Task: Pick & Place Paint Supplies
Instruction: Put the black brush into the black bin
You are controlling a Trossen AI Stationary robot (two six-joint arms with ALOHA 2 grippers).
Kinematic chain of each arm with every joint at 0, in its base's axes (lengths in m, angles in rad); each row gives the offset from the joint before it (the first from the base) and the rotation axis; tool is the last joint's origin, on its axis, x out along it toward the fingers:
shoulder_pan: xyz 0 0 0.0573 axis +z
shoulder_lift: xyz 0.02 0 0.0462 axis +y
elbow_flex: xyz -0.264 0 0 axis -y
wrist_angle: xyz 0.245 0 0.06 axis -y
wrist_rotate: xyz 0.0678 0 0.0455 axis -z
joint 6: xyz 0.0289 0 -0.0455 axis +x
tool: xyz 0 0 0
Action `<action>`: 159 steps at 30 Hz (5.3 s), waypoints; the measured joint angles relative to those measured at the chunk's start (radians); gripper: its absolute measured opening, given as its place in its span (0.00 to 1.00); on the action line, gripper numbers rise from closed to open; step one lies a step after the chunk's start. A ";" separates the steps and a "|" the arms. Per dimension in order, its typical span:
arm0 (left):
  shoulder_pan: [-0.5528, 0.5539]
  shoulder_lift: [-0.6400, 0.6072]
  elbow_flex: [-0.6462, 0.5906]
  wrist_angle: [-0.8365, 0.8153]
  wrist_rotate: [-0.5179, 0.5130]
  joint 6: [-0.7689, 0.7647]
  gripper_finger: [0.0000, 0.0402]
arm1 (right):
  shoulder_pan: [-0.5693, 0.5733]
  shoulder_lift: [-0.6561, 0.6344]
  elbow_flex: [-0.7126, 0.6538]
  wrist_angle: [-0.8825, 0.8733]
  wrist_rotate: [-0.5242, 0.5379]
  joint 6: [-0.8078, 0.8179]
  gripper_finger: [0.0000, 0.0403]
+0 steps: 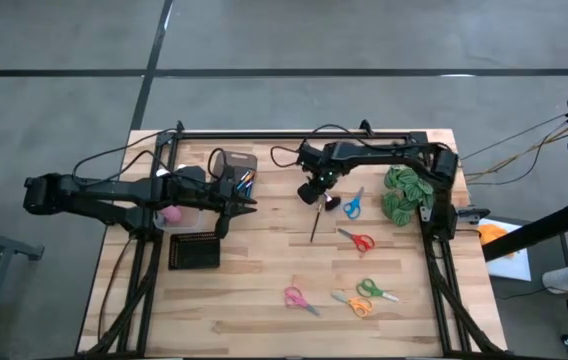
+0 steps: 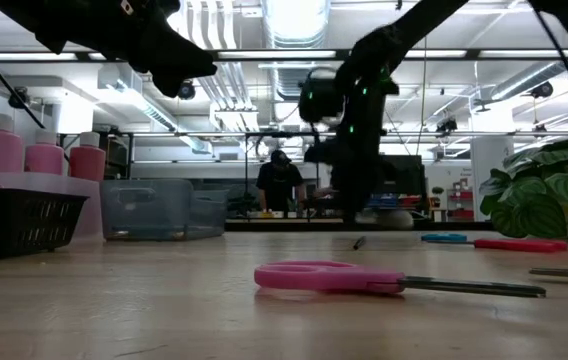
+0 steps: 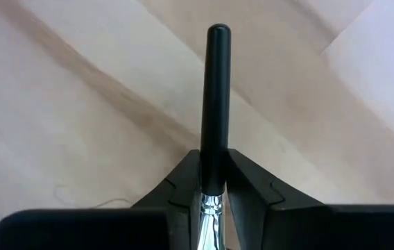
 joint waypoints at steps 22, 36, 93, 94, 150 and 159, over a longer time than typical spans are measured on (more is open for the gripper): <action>0.000 0.000 0.000 0.000 0.000 -0.003 0.24 | 0.289 -0.176 0.002 0.327 0.001 0.043 0.13; 0.000 0.000 0.000 -0.002 0.000 -0.003 0.24 | 0.307 0.050 0.139 0.386 -0.085 0.042 0.13; 0.000 0.000 -0.001 -0.010 0.000 -0.008 0.24 | 0.284 0.265 0.320 0.336 -0.179 0.011 0.17; 0.000 0.000 0.000 -0.016 0.000 -0.008 0.24 | 0.284 0.265 0.320 0.336 -0.180 0.012 0.19; 0.000 0.001 0.000 -0.135 0.000 -0.010 0.24 | 0.321 -0.611 -0.762 1.199 0.121 -0.196 0.54; 0.000 0.001 0.000 -0.136 0.000 -0.010 0.24 | 0.320 -0.764 -0.915 1.335 0.143 -0.172 0.54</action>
